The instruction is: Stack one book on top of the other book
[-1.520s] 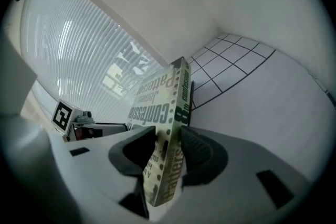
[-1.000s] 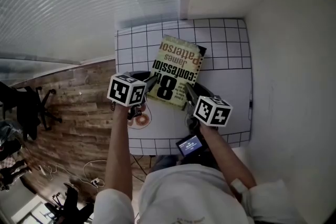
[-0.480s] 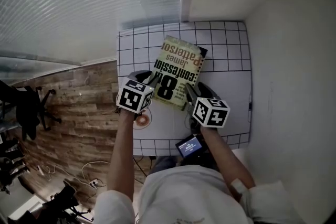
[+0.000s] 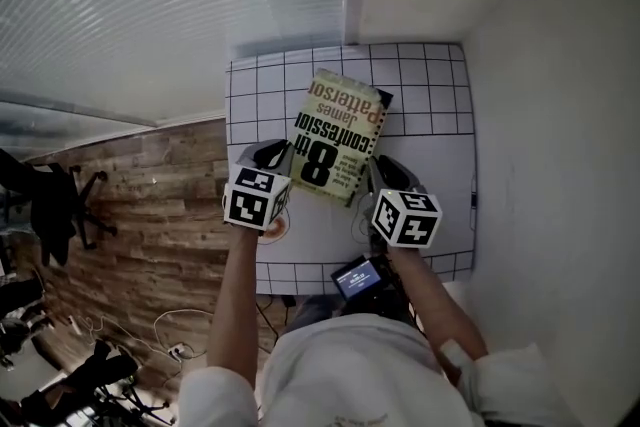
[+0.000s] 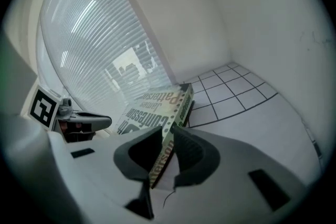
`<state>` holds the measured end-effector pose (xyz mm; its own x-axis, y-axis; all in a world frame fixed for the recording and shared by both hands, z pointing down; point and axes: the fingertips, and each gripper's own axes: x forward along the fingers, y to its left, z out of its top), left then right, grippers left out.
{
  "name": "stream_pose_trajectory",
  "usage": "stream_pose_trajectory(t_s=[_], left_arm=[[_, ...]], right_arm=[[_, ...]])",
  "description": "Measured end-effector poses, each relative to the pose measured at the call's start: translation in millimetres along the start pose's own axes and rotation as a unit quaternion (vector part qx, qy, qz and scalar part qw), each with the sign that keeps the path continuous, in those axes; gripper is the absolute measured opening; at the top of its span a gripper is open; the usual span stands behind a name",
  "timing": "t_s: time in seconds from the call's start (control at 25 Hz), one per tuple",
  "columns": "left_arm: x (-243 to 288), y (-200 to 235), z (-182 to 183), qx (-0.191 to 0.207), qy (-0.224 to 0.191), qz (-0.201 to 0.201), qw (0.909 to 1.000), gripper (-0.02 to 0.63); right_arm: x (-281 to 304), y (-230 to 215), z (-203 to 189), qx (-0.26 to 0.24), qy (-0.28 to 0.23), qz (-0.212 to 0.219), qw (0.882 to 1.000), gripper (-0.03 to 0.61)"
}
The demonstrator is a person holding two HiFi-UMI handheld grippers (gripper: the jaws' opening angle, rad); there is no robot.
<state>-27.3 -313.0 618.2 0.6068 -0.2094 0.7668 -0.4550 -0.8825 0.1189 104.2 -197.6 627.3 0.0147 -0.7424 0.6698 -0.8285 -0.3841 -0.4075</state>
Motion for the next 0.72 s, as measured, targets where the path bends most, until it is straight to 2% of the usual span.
stream_pose_trajectory(t_s=[0.08, 0.12, 0.24, 0.48, 0.56, 0.72], left_arm=[[-8.1, 0.8, -2.6, -0.003, -0.011, 0.013, 0.9998, 0.014], [-12.0, 0.6, -3.7, -0.005, -0.016, 0.016, 0.9997, 0.011], [-21.8, -5.2, -5.3, -0.017, -0.035, 0.002, 0.9992, 0.008], [-47.8, -21.4, -2.5, -0.047, -0.091, -0.028, 0.9943, 0.008], [-60.0, -25.3, -3.0, -0.047, -0.108, -0.023, 0.9928, 0.008], [-89.4, -21.5, 3.4, -0.035, -0.155, 0.021, 0.9871, 0.008]], right_arm=[[-7.1, -0.1, 4.6, 0.000, -0.012, 0.014, 1.000, 0.014], [-10.5, 1.6, 7.8, -0.002, -0.020, 0.025, 0.999, 0.008], [-19.1, 7.6, 15.8, -0.027, -0.037, 0.047, 0.998, 0.008], [-35.4, 25.3, 20.0, -0.079, -0.055, 0.059, 0.994, 0.008], [-43.9, 32.3, 20.2, -0.087, -0.062, 0.061, 0.992, 0.008], [-61.5, 48.1, 23.8, -0.109, -0.077, 0.064, 0.989, 0.008]])
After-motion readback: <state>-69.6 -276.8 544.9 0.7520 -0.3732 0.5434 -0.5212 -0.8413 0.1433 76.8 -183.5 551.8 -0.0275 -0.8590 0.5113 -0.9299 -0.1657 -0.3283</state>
